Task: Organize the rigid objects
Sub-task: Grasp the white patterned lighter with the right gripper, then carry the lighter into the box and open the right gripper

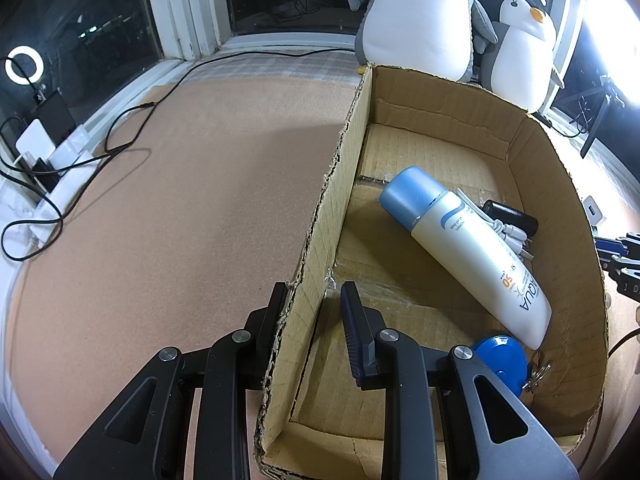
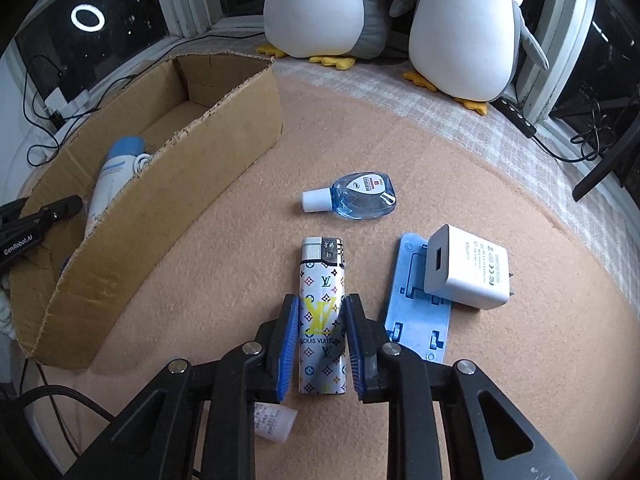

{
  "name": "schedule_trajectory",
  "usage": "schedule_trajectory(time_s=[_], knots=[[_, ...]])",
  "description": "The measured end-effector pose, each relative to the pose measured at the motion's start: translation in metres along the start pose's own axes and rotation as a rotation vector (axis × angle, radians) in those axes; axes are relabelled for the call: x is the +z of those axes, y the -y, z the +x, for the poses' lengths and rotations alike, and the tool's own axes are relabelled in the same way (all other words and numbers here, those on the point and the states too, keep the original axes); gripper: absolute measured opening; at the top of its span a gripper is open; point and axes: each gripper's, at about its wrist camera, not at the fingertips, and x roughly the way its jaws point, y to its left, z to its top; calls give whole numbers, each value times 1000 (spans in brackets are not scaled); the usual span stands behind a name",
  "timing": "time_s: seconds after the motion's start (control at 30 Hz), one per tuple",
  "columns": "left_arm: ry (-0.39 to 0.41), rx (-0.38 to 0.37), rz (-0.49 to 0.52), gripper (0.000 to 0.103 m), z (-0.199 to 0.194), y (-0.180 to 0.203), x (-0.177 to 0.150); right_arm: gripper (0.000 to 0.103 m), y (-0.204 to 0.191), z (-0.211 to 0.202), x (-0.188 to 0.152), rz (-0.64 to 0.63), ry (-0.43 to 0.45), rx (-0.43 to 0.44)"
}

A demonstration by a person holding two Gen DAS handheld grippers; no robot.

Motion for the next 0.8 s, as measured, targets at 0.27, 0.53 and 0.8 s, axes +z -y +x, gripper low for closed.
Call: schedule_trajectory(time_s=[0.27,0.53,0.8], knots=[[-1,0,0,25,0,0,0,21,-4,-27,8,41,69,25],[-1,1,-3,25,0,1,0,21,-37,-58,29,5,151,72],[-1,-3,-7,25,2,2,0,21,-74,-61,50,-40,181,116]])
